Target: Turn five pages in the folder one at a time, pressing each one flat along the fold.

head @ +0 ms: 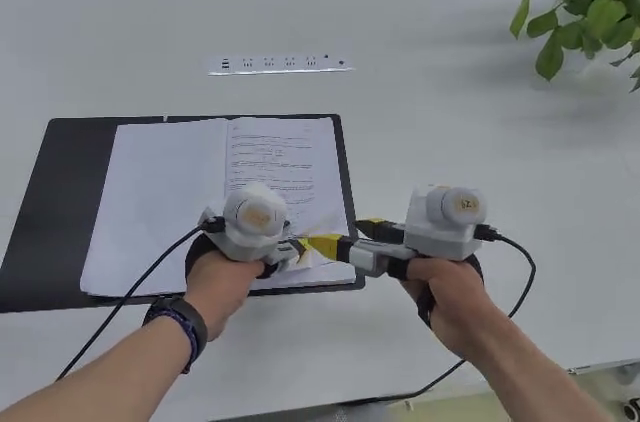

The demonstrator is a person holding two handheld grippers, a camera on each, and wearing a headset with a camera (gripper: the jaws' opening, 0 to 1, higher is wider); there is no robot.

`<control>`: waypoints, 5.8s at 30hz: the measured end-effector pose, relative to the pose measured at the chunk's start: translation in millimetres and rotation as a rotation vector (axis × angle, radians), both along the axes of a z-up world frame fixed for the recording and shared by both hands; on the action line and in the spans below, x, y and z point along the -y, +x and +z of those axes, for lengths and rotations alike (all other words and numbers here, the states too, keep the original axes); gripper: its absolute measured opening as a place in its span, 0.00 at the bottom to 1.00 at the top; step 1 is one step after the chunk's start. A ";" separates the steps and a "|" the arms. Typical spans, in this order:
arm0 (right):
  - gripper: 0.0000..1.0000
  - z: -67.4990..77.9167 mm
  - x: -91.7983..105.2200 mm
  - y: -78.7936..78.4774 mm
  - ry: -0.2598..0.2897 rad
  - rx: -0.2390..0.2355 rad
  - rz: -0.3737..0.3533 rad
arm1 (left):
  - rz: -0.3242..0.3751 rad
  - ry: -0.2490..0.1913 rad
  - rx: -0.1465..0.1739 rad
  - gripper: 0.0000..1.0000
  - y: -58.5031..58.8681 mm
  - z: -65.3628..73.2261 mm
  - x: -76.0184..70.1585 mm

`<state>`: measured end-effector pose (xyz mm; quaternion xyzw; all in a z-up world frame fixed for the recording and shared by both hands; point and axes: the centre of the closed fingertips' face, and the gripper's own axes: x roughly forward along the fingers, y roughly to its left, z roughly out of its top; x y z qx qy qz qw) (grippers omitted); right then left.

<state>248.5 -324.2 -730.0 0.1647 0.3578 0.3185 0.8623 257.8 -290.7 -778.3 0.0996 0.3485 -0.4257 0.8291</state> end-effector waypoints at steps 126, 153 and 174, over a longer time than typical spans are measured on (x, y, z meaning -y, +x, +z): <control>0.00 48.5 -227.9 -3.7 0.049 0.105 0.272 | 0.445 -0.136 0.088 0.69 -48.3 79.9 -225.0; 0.00 12.3 -283.9 -6.1 0.017 0.023 0.321 | 0.432 -0.082 0.071 0.74 -66.5 75.4 -289.0; 0.00 -26.5 -302.7 -5.7 0.065 -0.101 0.298 | 0.414 -0.073 0.034 0.74 -74.0 63.2 -295.5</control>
